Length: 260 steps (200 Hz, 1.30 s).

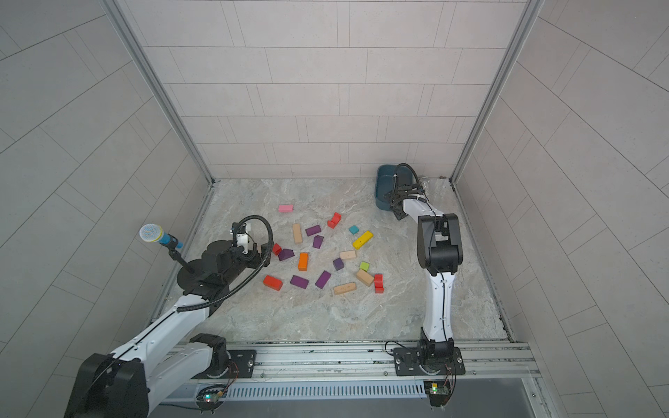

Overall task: Pick purple bricks into the storage bin
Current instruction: Adjust the storage box at the center of the board.

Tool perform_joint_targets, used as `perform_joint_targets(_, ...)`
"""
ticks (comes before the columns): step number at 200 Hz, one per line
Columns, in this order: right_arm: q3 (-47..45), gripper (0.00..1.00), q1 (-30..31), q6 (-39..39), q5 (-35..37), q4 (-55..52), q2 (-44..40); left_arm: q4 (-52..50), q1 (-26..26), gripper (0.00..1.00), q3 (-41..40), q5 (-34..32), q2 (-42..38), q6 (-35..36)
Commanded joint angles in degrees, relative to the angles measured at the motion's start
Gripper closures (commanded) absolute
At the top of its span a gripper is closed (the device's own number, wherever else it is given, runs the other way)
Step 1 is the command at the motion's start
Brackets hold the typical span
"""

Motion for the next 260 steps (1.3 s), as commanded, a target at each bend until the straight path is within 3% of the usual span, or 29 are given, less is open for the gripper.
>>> perform_joint_targets(1,0.4,0.34,0.3,2.9,0.0,-0.5,0.9,0.9,-0.2,0.0,0.5,-0.4,-0.3,0.7)
perform_joint_targets(33,1.7,0.71,0.3,2.4,-0.4,-0.6,1.5,0.9,-0.3,0.0,0.5,-0.5,-0.3,0.7)
perform_joint_targets(49,3.8,0.82,0.3,1.3,-0.7,-2.8,2.5,0.7,-0.2,0.0,0.5,-0.5,-0.3,0.8)
perform_joint_targets(65,7.1,1.0,0.2,-0.8,-2.5,-5.3,4.0,0.6,-0.3,0.0,0.5,-0.5,-0.3,0.8)
perform_joint_targets(87,14.6,1.0,0.8,-8.0,-3.7,-11.3,6.6,0.5,-0.3,0.0,0.6,-0.5,-0.6,0.8)
perform_joint_targets(110,28.9,1.0,1.4,-20.0,-6.6,-21.6,12.4,0.5,-0.2,0.0,0.5,-0.4,-0.8,0.7)
perform_joint_targets(147,48.7,1.0,2.2,-32.0,-10.1,-34.9,22.3,0.5,-0.3,0.0,0.4,0.1,-1.4,0.4)
perform_joint_targets(206,50.9,1.0,4.2,-43.3,-3.9,-38.2,22.7,-0.2,-0.3,0.0,0.5,0.4,-2.0,0.4)
perform_joint_targets(260,53.2,1.0,5.0,-50.1,-4.1,-41.7,23.3,0.1,-0.3,0.0,0.5,0.5,-1.5,0.3)
